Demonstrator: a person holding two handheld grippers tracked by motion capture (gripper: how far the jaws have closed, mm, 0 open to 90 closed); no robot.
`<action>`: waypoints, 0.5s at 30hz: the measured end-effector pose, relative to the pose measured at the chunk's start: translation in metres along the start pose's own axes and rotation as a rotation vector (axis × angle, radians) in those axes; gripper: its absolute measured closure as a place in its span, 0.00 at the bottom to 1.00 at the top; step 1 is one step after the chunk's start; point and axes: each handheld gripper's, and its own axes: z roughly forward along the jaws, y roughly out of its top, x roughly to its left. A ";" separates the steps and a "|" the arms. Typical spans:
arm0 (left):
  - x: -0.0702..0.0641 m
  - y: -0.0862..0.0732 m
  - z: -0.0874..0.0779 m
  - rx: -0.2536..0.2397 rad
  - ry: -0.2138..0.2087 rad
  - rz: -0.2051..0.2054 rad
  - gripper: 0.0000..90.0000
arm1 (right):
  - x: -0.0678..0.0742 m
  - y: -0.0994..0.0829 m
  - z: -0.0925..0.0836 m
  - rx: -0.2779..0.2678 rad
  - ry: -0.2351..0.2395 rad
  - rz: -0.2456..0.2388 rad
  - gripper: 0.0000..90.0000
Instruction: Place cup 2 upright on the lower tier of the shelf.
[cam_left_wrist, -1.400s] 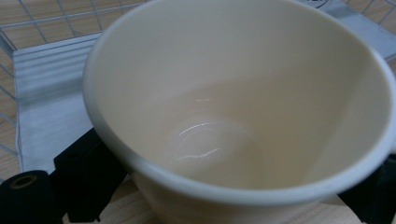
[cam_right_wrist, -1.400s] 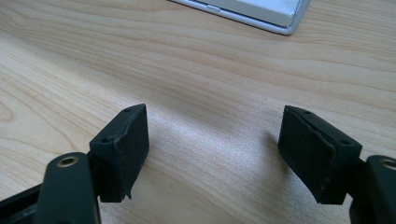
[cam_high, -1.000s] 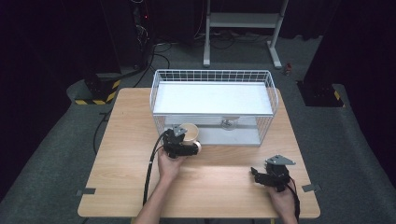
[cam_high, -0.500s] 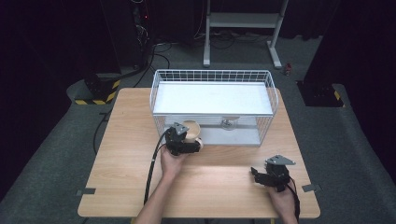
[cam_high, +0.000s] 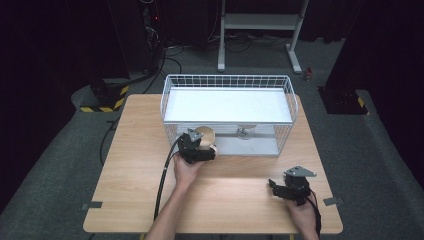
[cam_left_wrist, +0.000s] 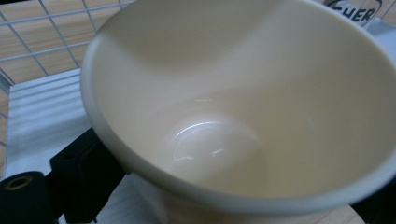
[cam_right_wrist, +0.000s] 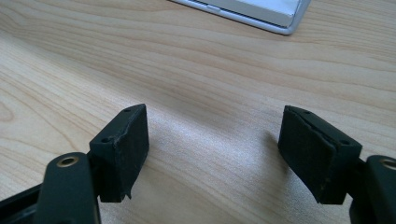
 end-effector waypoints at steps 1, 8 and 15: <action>0.001 0.000 0.001 0.001 0.002 -0.004 0.06 | 0.000 0.000 0.000 0.000 -0.001 -0.001 0.27; 0.003 -0.001 0.001 0.021 -0.016 -0.027 0.01 | 0.000 0.000 0.000 0.000 -0.001 -0.002 0.27; 0.005 0.000 -0.005 0.021 -0.026 -0.031 0.01 | 0.000 0.000 0.000 0.000 -0.001 -0.001 0.27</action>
